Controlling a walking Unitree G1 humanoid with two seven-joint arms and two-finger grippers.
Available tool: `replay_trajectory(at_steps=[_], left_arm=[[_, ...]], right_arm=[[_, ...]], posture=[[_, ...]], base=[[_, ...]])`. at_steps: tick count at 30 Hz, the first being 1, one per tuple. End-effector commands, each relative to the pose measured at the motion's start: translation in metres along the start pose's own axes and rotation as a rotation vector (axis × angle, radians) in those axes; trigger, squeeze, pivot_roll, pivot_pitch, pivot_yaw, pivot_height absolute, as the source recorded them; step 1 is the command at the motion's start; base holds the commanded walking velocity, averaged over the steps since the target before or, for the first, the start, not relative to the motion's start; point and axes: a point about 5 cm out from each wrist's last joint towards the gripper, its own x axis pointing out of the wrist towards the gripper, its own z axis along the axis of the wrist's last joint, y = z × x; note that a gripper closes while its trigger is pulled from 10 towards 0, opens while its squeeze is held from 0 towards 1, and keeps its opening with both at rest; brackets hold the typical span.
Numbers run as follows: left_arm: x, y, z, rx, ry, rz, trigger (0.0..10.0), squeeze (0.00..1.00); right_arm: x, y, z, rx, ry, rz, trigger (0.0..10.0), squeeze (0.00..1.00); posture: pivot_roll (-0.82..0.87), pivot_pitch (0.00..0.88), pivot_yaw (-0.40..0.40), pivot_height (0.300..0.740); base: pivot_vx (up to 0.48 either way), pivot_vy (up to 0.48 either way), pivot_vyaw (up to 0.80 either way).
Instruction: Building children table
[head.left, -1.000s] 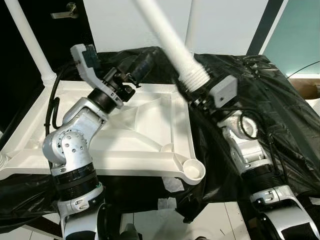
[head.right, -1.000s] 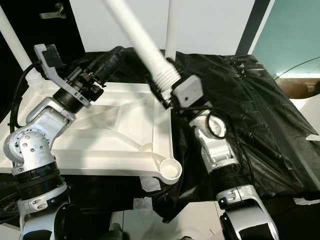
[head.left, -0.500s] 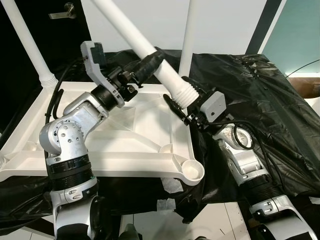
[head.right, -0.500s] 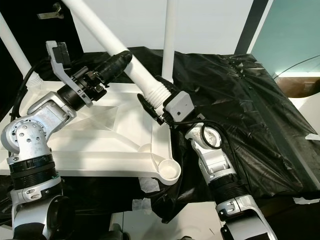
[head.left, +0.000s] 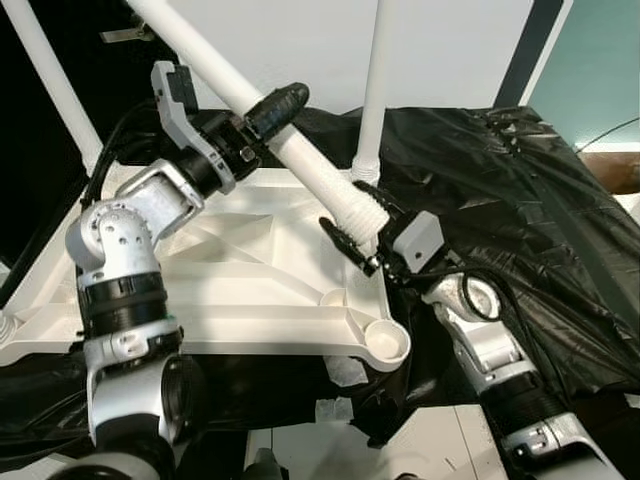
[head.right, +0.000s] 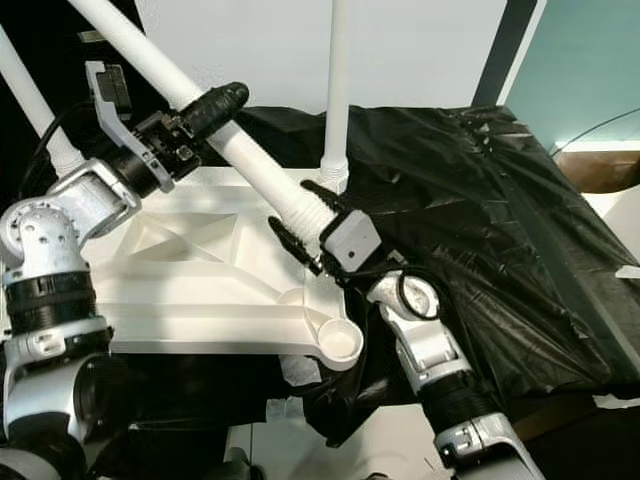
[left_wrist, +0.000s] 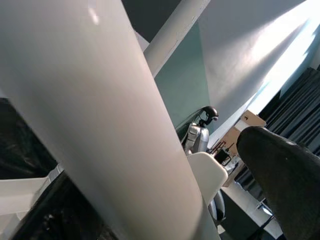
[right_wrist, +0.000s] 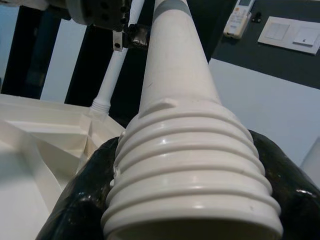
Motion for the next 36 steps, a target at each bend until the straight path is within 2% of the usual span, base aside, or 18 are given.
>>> replay_trajectory(at_steps=[1, 2, 13, 14, 19, 20, 21, 23, 24, 25, 26, 31, 33, 36], left_arm=[[0.003, -0.006, 0.006, 0.006, -0.01, -0.053, 10.0, 0.0], [0.004, -0.004, 0.004, 0.001, 0.005, -0.044, 0.0, 0.0], [0.008, -0.003, 0.001, -0.019, 0.026, -0.036, 0.0, 0.0], [0.008, -0.002, 0.0, -0.019, 0.024, -0.034, 0.0, 0.0], [0.009, 0.0, -0.001, -0.016, 0.02, -0.015, 0.0, 0.0], [0.01, 0.001, -0.002, 0.01, 0.022, 0.028, 1.0, 0.0], [0.011, 0.0, -0.001, 0.024, 0.011, 0.037, 10.0, 0.0], [0.011, -0.001, -0.001, 0.032, 0.003, 0.042, 10.0, 0.0], [0.013, -0.003, 0.001, 0.081, -0.01, 0.068, 10.0, 0.0], [0.013, -0.003, 0.001, 0.081, -0.01, 0.068, 10.0, 0.0], [0.015, -0.005, -0.001, 0.13, -0.013, 0.102, 10.0, 0.0], [0.018, -0.009, -0.006, 0.196, -0.018, 0.139, 10.0, 0.0], [0.023, -0.014, -0.015, 0.283, -0.019, 0.207, 10.0, 0.0], [0.025, -0.015, -0.018, 0.308, -0.021, 0.234, 10.0, 0.0]], right_arm=[[-0.001, 0.003, 0.001, -0.011, -0.001, 0.012, 10.0, 0.0], [-0.002, 0.003, 0.0, -0.012, 0.004, 0.007, 10.0, 0.0], [-0.006, 0.002, -0.006, 0.016, 0.03, -0.037, 10.0, 0.0], [-0.006, 0.0, -0.007, 0.021, 0.036, -0.055, 10.0, 1.0], [-0.008, -0.006, -0.012, 0.063, 0.067, -0.132, 10.0, 1.0], [-0.01, -0.011, -0.017, 0.126, 0.101, -0.216, 10.0, 1.0], [-0.01, -0.012, -0.019, 0.148, 0.118, -0.24, 10.0, 1.0], [-0.011, -0.013, -0.019, 0.158, 0.127, -0.25, 10.0, 1.0], [-0.011, -0.013, -0.022, 0.197, 0.15, -0.265, 10.0, 0.8], [-0.011, -0.013, -0.022, 0.197, 0.15, -0.265, 10.0, 0.8], [-0.009, -0.012, -0.022, 0.213, 0.172, -0.261, 10.0, 0.0], [-0.005, -0.009, -0.022, 0.229, 0.202, -0.244, 10.0, 0.0], [0.001, -0.005, -0.022, 0.248, 0.251, -0.21, 10.0, 0.0], [0.003, -0.004, -0.022, 0.249, 0.271, -0.208, 10.0, 0.0]], posture=[[0.11, 0.031, 0.032, 0.74], [0.11, 0.03, 0.035, 0.74], [0.1, 0.022, 0.042, 0.74], [0.1, 0.017, 0.044, 0.74], [0.1, 0.014, 0.045, 0.74], [0.1, 0.014, 0.045, 0.74], [0.1, 0.015, 0.044, 0.74], [0.09, 0.015, 0.045, 0.74], [0.09, 0.015, 0.045, 0.74], [0.09, 0.015, 0.045, 0.74], [0.09, 0.016, 0.047, 0.74], [0.09, 0.016, 0.047, 0.74], [0.09, 0.016, 0.047, 0.74], [0.09, 0.016, 0.047, 0.74]], base=[[0.0, 0.0, 0.0], [0.0, 0.0, 0.0], [0.0, 0.0, 0.0], [0.0, 0.0, 0.0], [0.0, 0.0, 0.0], [0.0, 0.0, 0.0], [0.0, 0.0, 0.0], [0.0, 0.0, 0.0], [0.0, 0.0, 0.0], [0.0, 0.0, 0.0], [0.0, 0.0, 0.0], [0.0, 0.0, 0.0], [0.0, 0.0, 0.0], [0.0, 0.0, 0.0]])
